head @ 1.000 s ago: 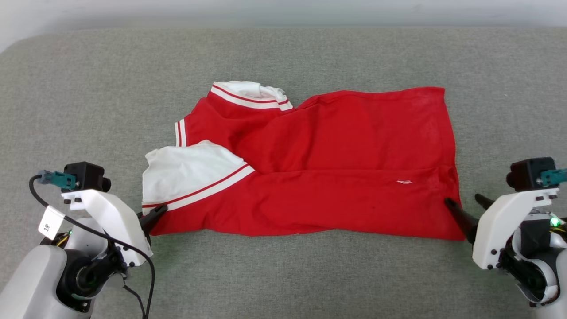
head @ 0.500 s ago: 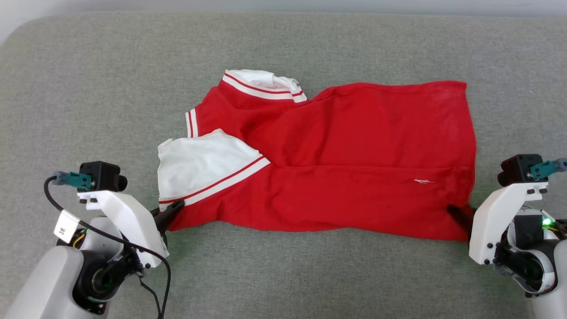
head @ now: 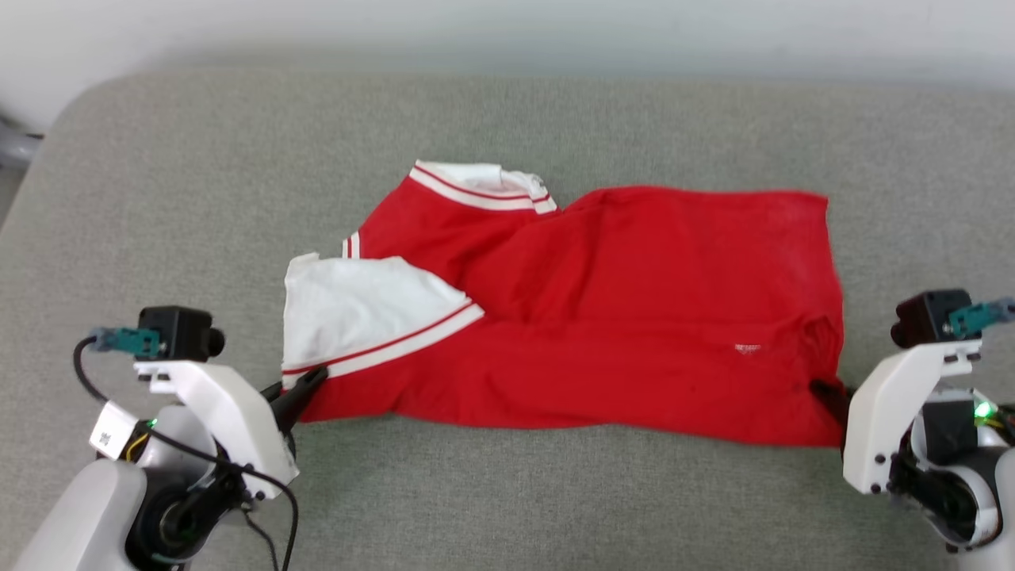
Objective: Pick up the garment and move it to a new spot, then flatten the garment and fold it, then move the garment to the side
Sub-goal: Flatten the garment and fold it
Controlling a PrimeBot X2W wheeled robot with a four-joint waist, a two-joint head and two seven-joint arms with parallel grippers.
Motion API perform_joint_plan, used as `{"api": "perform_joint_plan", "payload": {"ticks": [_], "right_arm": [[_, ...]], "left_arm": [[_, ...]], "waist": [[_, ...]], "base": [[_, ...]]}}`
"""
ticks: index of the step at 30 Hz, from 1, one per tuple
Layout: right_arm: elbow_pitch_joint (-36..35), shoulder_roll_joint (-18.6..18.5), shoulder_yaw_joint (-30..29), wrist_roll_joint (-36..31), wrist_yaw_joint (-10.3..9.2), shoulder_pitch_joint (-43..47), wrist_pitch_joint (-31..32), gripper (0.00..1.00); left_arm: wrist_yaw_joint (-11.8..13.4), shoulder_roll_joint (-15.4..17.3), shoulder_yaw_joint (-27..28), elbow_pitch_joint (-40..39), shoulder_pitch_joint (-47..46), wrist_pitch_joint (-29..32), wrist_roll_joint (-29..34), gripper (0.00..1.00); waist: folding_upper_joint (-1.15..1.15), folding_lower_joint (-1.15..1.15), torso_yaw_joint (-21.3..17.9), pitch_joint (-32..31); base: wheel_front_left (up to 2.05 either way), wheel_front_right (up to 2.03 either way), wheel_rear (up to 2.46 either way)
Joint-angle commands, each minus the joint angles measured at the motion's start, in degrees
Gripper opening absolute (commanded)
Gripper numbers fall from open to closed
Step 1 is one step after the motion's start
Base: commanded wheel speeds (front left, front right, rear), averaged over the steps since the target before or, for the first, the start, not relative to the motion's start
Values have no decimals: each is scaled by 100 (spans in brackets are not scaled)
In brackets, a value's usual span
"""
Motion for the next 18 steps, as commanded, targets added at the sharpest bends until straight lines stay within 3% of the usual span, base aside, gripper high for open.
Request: {"api": "perform_joint_plan", "payload": {"ticks": [1,13,18], "right_arm": [[-56,-26,-14,55,-2,125,19,0],[-637,65,-133,155,-3,1132,204,0],[-898,195,-269,113,-3,1637,335,0]], "left_arm": [[44,48,31,-61,112,3,16,0],[541,422,239,-750,1285,144,-99,0],[706,387,192,-840,1774,213,-200,0]], "waist": [[0,0,-15,-180],[0,0,-41,-777],[0,0,-38,-838]], "base": [[0,0,0],[0,0,0],[0,0,0]]}}
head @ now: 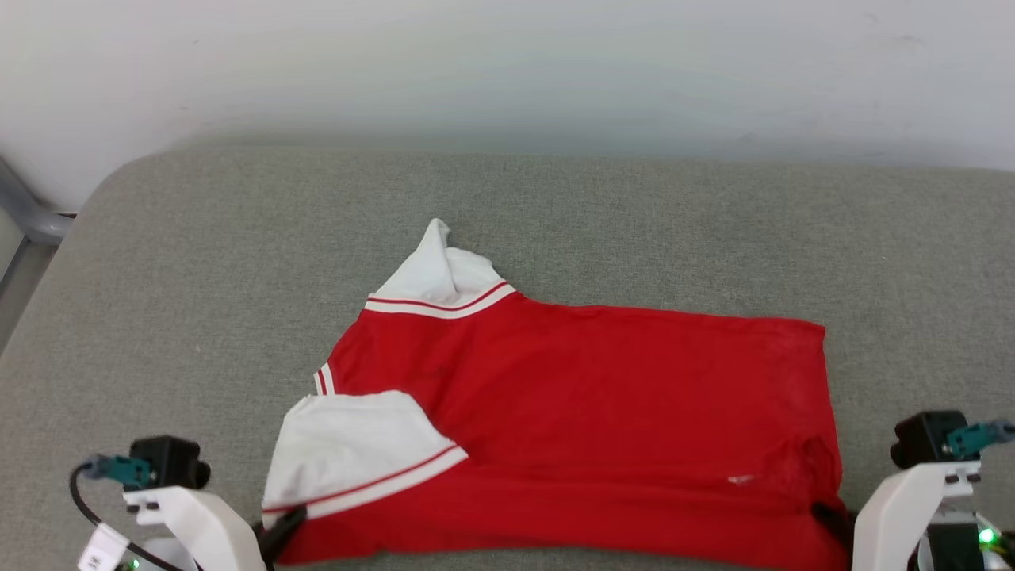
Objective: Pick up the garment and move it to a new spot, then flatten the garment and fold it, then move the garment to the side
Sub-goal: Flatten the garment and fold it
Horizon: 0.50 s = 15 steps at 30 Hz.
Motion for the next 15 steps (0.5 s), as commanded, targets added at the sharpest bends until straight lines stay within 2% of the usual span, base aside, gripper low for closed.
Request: {"api": "perform_joint_plan", "payload": {"ticks": [1,6,7,8,9,10,11,12,15], "right_arm": [[-18,15,-28,-26,-4,66,24,0],[125,134,-70,-125,-4,321,-79,0],[217,153,-69,-134,-4,344,-115,15],[290,168,-56,-124,-4,350,-163,42],[334,190,-34,-91,-4,319,-279,100],[408,214,-8,-58,-4,298,-378,100],[461,214,23,-57,-4,288,-499,100],[478,204,31,-59,-4,262,-674,100],[451,220,90,-106,-4,200,-1306,100]], "left_arm": [[20,-4,-14,10,50,12,-19,0],[-26,-214,-134,303,129,-74,-72,0],[-58,-288,-152,395,75,-129,-78,0],[-113,-367,-182,479,36,-159,-119,6],[-164,-404,-207,573,1,-195,-116,19],[-192,-430,-200,659,-41,-246,-106,44],[-225,-464,-211,739,-81,-283,-91,91],[-248,-495,-229,800,-115,-323,-77,100],[-309,-507,-217,926,-236,-502,32,100]], "waist": [[0,0,4,-1],[0,0,8,67],[0,0,7,89],[0,0,9,103],[0,0,10,116],[0,0,8,127],[0,0,7,134],[0,0,8,138],[0,0,9,131]], "base": [[0,0,0],[0,0,0],[0,0,0],[0,0,0],[0,0,0],[0,0,0],[0,0,0],[0,0,0],[0,0,0]]}}
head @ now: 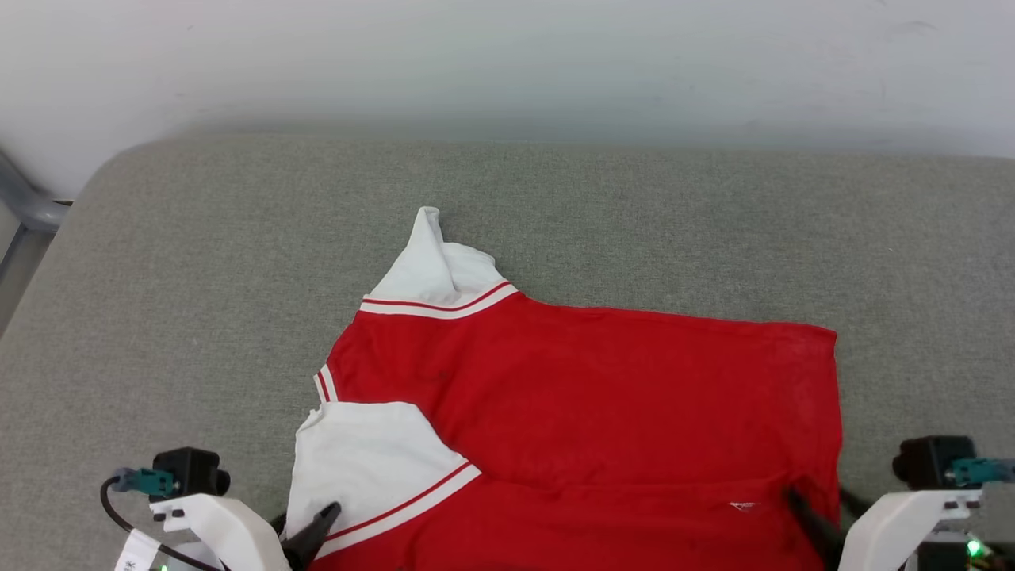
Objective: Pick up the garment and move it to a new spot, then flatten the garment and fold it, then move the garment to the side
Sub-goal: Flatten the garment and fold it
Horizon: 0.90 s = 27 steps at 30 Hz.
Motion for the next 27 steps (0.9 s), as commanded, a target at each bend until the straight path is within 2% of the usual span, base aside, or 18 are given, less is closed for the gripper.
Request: {"api": "perform_joint_plan", "payload": {"ticks": [1,7,12,16,20,23,27], "right_arm": [[-35,-8,-38,-71,-2,-90,-156,100],[-58,125,-158,-510,-2,-285,-1772,100],[-139,310,-350,-887,-2,-466,-2688,100],[-396,439,-459,-1064,-2,-611,-3029,100],[-642,514,-543,-1130,-2,-813,-3172,100],[-797,544,-559,-1145,-2,-1029,-3158,100],[-992,564,-527,-1158,-2,-1343,-3132,100]], "left_arm": [[-37,26,13,-1,-79,-53,51,100],[-14,138,38,-91,-398,-723,686,100],[-157,-86,122,-371,-771,-1677,1084,100],[-223,-264,172,-551,-1112,-2484,1466,100],[-89,-403,187,-555,-1482,-3011,1837,100],[38,-483,193,-454,-1727,-3198,2029,100],[78,-520,198,-251,-2150,-3286,2147,100]], "waist": [[0,0,-1,-10],[0,0,-23,-93],[0,0,-26,-66],[0,0,-47,109],[0,0,-119,406],[0,0,-225,718],[0,0,-387,1136]], "base": [[0,0,0],[0,0,0],[0,0,0],[0,0,0],[0,0,0],[0,0,0],[0,0,0]]}}
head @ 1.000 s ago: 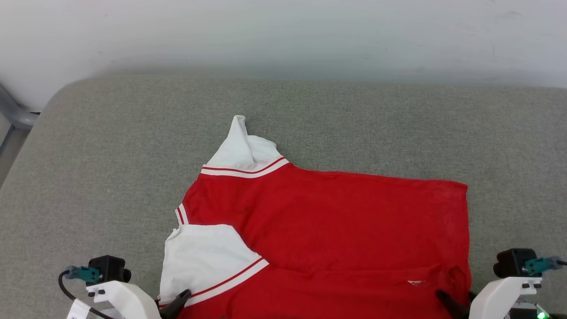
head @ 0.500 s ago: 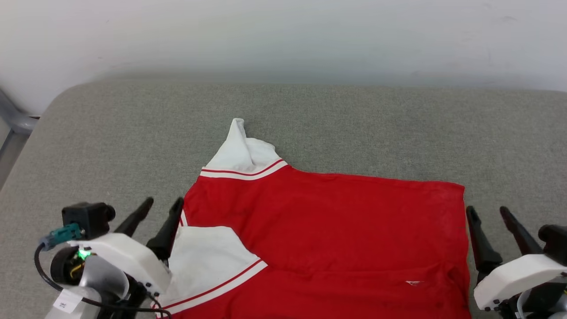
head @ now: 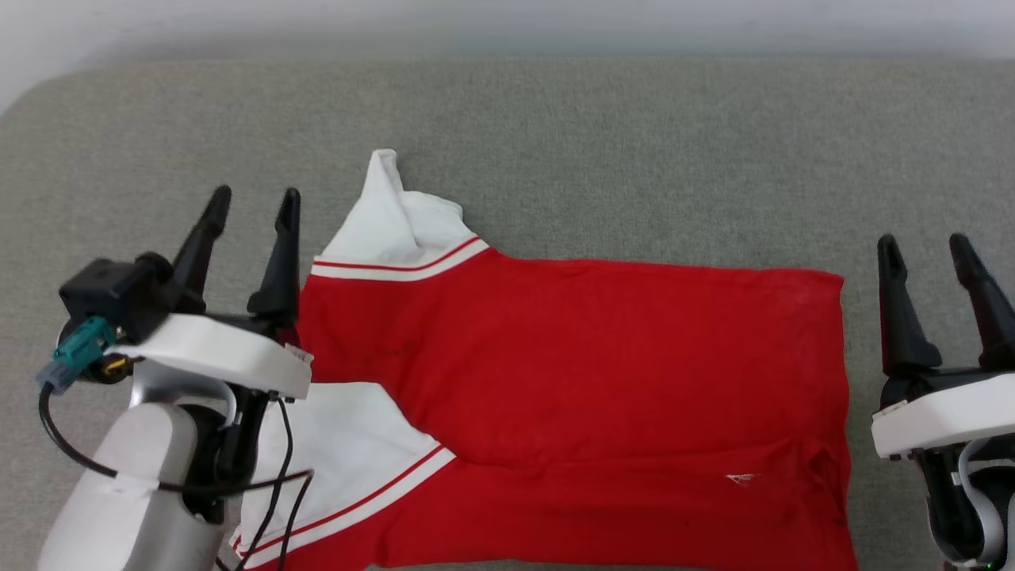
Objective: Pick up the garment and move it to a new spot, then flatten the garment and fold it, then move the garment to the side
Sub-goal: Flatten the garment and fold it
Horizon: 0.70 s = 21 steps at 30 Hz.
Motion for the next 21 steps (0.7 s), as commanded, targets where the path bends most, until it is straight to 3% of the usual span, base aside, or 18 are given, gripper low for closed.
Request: {"api": "perform_joint_plan", "payload": {"ticks": [1,10,16,21], "right_arm": [[-97,27,1,-4,-2,-193,25,100],[-86,36,111,171,-2,-642,37,100],[168,38,225,336,-2,-727,-89,100],[373,37,278,470,-2,-761,-216,100]], "left_arm": [[-11,4,26,129,-297,-3,24,100],[-505,297,-43,1035,-1618,840,-244,100],[-891,806,-139,1681,-2194,2419,-795,100],[-937,1154,-194,2038,-2568,3924,-1313,100]], "waist": [[0,0,-218,432],[0,0,-723,1083],[0,0,-1088,1250],[0,0,-1258,1373]], "base": [[0,0,0],[0,0,0],[0,0,0],[0,0,0]]}}
